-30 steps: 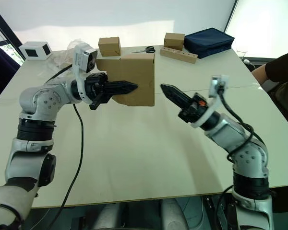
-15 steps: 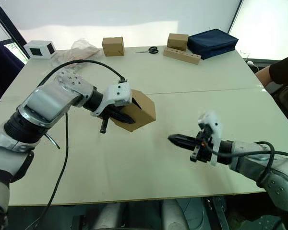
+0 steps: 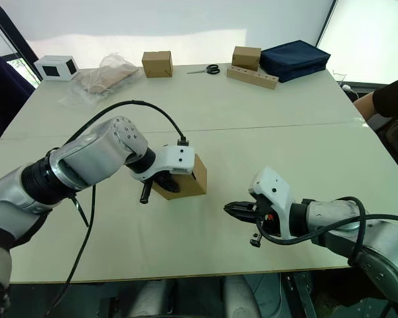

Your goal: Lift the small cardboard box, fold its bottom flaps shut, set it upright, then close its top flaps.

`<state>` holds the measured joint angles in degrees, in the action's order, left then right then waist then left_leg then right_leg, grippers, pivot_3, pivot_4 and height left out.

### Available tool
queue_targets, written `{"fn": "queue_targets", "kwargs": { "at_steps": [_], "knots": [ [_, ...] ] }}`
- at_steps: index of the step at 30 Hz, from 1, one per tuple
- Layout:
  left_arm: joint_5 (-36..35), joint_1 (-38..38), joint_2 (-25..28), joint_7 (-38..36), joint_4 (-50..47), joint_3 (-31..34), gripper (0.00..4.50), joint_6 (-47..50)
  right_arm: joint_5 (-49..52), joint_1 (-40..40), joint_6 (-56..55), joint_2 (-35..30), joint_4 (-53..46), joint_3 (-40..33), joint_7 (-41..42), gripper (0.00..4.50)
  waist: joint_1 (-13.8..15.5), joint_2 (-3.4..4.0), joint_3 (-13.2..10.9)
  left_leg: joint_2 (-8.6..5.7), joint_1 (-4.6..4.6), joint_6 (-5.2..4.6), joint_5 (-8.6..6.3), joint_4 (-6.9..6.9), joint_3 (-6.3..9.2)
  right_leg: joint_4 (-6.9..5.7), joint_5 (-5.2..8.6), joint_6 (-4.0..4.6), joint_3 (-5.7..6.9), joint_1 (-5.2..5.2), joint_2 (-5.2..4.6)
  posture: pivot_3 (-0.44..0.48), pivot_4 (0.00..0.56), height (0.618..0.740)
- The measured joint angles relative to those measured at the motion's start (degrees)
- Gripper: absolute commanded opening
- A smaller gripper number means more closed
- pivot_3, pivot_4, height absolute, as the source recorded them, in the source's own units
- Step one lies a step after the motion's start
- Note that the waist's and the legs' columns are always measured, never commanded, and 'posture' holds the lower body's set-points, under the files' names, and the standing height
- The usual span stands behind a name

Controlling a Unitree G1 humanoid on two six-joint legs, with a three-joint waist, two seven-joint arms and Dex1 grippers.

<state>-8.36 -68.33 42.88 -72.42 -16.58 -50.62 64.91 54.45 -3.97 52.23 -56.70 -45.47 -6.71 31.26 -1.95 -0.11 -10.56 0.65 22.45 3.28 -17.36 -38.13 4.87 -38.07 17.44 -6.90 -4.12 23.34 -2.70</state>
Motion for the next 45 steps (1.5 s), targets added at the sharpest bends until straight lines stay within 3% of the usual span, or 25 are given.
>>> {"fn": "queue_targets", "kwargs": {
  "at_steps": [5,16,19,24,30,36,45],
  "knots": [
    [0.4,-3.8,-0.5,-2.9,-1.5,-4.6,0.00,0.9,-2.7,-0.9,-0.1,2.1,1.0,3.4,-0.4,0.02,0.0,0.00,0.0,0.00,0.00,0.00,0.00,0.00,-0.01,0.00,0.00,0.00,0.00,0.00,0.00,0.000,0.150,0.740],
    [0.1,-6.1,-3.8,-2.3,-0.4,-7.2,0.00,7.5,-7.4,2.1,-1.6,3.4,2.6,3.5,1.8,0.02,0.2,0.00,0.0,0.00,0.00,-0.01,0.00,-0.03,-0.01,-0.02,0.00,0.00,0.00,0.00,0.00,0.000,0.150,0.740],
    [-0.3,-6.4,-4.6,-1.9,0.4,-7.2,0.66,8.4,-8.0,3.2,-2.7,3.2,2.6,1.5,3.0,0.00,0.5,0.01,0.0,0.00,-0.01,-0.01,0.00,-0.03,-0.01,-0.03,0.00,0.00,0.00,-0.01,0.00,0.000,0.150,0.740],
    [-2.3,-6.6,-5.2,-2.1,1.1,-7.1,2.64,9.5,-11.1,5.3,-4.3,1.6,2.6,1.3,5.3,0.00,0.9,0.00,0.0,0.00,-0.01,-0.01,0.00,-0.04,-0.01,-0.03,0.00,0.00,0.00,0.00,0.00,0.000,0.150,0.740],
    [-6.5,-10.8,-4.1,-5.1,1.8,-5.0,2.64,10.1,-12.1,5.7,-5.2,1.7,2.9,1.3,7.1,0.00,1.1,0.00,0.0,0.00,0.00,0.00,0.00,-0.06,-0.01,-0.03,0.00,0.00,0.00,-0.01,0.00,0.000,0.150,0.740],
    [-12.2,-17.4,-6.4,-6.5,8.4,2.4,2.64,14.6,-13.5,5.6,-6.4,1.7,5.0,1.3,9.5,0.00,1.0,0.00,0.0,-0.02,-0.01,-0.03,-0.01,-0.08,-0.01,-0.03,0.00,0.00,0.00,-0.02,0.00,0.000,0.150,0.740],
    [-17.7,-19.0,-7.8,-4.9,22.3,13.4,2.64,17.5,-13.4,2.9,-7.0,3.2,7.6,0.8,11.9,0.00,0.8,0.00,0.0,-0.01,-0.02,-0.03,-0.01,-0.07,-0.01,-0.05,0.00,0.00,0.01,-0.01,0.01,0.000,0.150,0.740]
  ]
}}
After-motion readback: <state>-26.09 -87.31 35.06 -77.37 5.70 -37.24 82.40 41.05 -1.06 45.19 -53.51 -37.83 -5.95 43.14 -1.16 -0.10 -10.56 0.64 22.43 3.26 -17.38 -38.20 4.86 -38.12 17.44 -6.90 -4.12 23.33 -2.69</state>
